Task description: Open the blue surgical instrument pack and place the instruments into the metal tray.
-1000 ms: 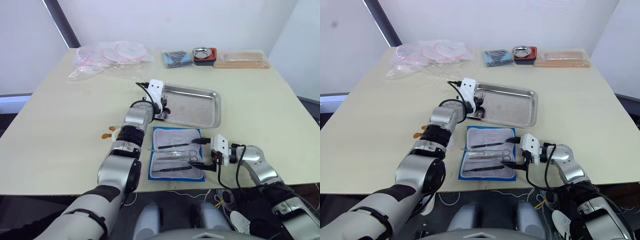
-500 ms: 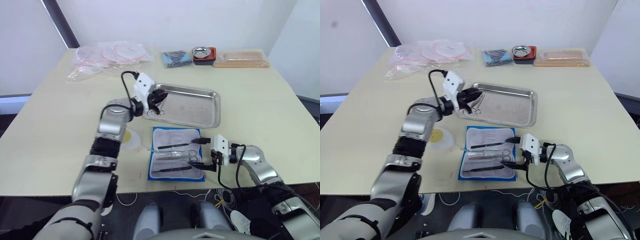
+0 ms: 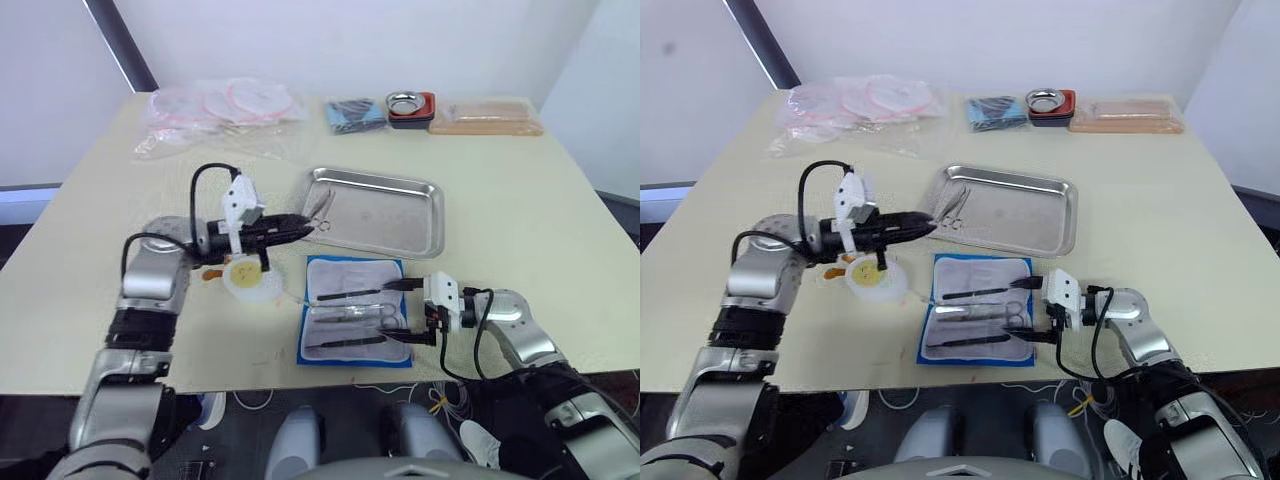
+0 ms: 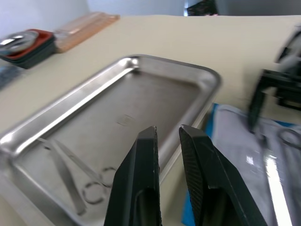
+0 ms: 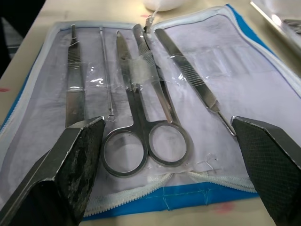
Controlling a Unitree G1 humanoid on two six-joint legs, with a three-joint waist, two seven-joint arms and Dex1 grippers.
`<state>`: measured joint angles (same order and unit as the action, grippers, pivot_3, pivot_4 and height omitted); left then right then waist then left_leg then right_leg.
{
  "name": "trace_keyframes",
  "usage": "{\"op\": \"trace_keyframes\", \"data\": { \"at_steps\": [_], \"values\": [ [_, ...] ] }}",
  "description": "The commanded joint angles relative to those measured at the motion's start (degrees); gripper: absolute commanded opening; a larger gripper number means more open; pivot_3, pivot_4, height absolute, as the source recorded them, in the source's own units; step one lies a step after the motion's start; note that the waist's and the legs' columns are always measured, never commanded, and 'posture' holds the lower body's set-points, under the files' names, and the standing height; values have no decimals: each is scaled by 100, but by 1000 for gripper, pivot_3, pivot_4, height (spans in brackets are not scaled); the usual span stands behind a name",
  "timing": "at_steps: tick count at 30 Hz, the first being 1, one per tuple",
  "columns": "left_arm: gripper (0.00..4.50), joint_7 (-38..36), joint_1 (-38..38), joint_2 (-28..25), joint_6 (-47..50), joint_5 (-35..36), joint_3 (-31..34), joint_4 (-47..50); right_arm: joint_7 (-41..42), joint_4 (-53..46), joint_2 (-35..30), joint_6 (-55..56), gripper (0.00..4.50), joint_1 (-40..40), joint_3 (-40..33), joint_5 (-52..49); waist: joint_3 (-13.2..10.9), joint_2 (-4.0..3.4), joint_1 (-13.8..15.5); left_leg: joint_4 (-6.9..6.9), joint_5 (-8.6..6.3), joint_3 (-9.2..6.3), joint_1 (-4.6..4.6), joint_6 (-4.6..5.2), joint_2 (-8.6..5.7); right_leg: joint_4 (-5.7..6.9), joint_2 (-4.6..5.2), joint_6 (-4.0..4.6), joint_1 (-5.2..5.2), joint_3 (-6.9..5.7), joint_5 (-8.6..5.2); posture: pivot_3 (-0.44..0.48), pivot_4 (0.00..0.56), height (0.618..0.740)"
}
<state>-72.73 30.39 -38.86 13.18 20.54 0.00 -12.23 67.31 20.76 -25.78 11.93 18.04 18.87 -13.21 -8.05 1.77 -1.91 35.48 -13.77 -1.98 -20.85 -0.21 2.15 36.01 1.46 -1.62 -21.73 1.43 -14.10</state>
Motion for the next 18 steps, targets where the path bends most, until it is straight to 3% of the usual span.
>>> {"op": "trace_keyframes", "data": {
  "at_steps": [1, 4, 10, 11, 16, 18],
  "values": [
    [787, -583, -76, -396, 242, 396, 161, 480, 121, 1041, -256, -334, 4500, -338, 398, 739, 1, 4, 13, -5, 0, -1, 0, 0, -1, -7, 1, 0, 1, -3, 0, 0, 150, 740],
    [787, -954, -258, -700, 245, 555, 260, 563, 148, 1084, -241, -312, 4500, -312, 401, 760, 0, 6, 30, -10, 0, -1, -1, 0, -4, -13, 36, -1, 1, 2, 0, 0, 150, 740],
    [2693, -1807, -563, -1431, 111, 763, 429, 644, 182, 1091, -247, -287, 4500, -319, 401, 762, -4, 8, 68, -20, -1, -7, 0, 0, -1, -14, 42, 2, -5, -1, -2, 0, 150, 740],
    [3382, -1894, -582, -1519, 88, 814, 421, 660, 191, 1088, -249, -283, 4500, -324, 400, 761, -4, 7, 80, -20, -1, -7, 1, 0, -1, -14, 46, 2, -5, 1, -2, 0, 150, 740],
    [4464, -1977, -695, -2016, -168, 1364, 161, 789, 251, 1105, -274, -221, 4500, -342, 398, 771, -5, 11, 105, -27, -2, -2, 0, -2, 5, -14, 67, 2, -11, 2, -3, 0, 150, 740],
    [4464, -1977, -677, -2131, -239, 1493, 59, 750, 260, 1109, -275, -211, 4500, -337, 393, 772, -5, 11, 112, -32, -2, -1, 0, -2, 5, -17, 70, 3, -13, 1, -3, 0, 150, 740]
  ]
}}
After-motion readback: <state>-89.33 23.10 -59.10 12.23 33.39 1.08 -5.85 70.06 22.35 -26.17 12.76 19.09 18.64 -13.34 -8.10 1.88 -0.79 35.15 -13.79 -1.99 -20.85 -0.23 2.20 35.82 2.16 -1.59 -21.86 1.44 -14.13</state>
